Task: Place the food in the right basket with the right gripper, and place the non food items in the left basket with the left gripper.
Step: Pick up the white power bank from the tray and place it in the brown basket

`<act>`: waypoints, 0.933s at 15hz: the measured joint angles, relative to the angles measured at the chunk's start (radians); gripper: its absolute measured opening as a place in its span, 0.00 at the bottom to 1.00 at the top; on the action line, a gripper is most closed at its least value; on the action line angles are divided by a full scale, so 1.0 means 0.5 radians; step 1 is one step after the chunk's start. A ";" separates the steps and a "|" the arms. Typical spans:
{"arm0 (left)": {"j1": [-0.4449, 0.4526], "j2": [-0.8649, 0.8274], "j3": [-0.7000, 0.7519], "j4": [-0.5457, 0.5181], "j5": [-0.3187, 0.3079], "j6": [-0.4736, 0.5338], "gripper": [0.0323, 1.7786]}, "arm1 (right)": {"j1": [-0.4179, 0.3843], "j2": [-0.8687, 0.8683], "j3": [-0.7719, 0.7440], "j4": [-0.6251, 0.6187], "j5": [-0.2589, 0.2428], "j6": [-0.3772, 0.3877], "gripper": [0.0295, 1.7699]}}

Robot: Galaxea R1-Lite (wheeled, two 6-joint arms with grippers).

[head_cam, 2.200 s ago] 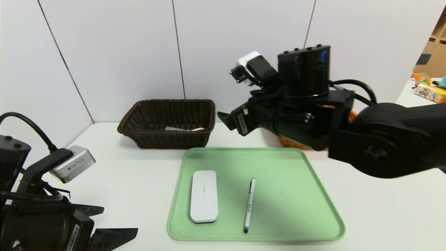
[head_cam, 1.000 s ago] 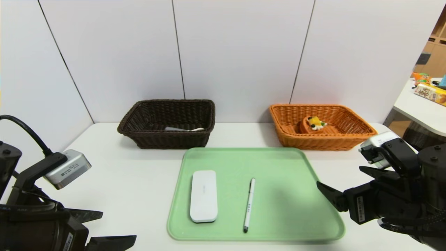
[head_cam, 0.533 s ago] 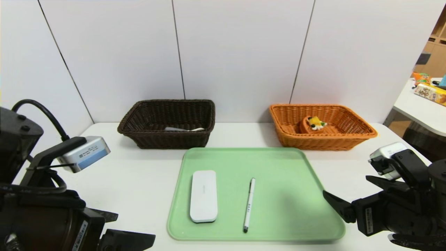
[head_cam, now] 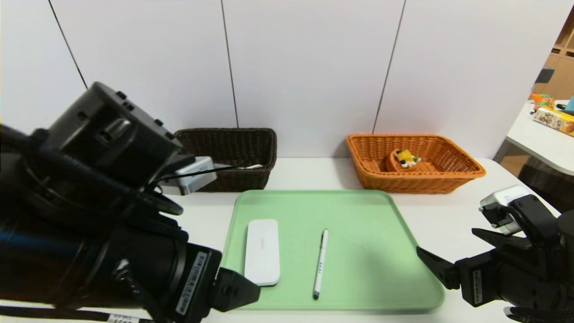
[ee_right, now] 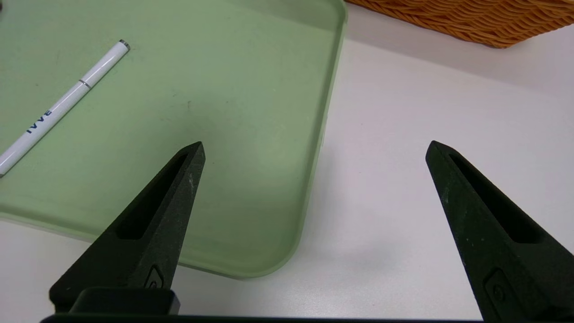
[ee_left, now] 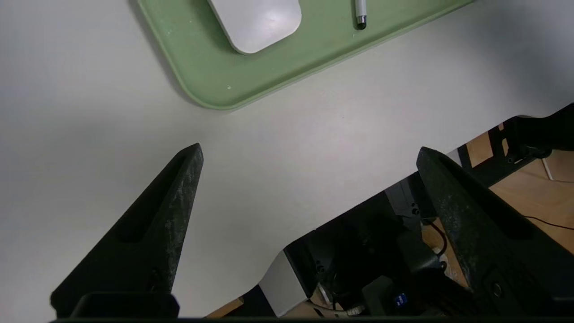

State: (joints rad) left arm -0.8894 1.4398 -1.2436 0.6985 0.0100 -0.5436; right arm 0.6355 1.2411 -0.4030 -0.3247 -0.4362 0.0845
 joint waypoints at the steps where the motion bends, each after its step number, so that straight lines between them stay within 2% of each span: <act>1: -0.014 0.072 -0.078 0.038 0.003 -0.020 0.95 | 0.002 -0.009 0.007 0.001 0.000 0.000 0.96; 7: -0.029 0.467 -0.434 0.220 0.031 -0.219 0.95 | 0.008 -0.047 0.049 0.001 0.003 0.017 0.96; 12: 0.081 0.692 -0.548 0.258 0.157 -0.241 0.95 | 0.011 -0.078 0.091 0.000 0.006 0.017 0.96; 14: 0.109 0.755 -0.566 0.258 0.169 -0.241 0.95 | 0.011 -0.083 0.097 0.001 0.006 0.017 0.96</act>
State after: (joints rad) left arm -0.8347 1.8174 -1.5268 0.8274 0.0943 -0.6643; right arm 0.6411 1.1994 -0.3545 -0.3243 -0.4334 0.0932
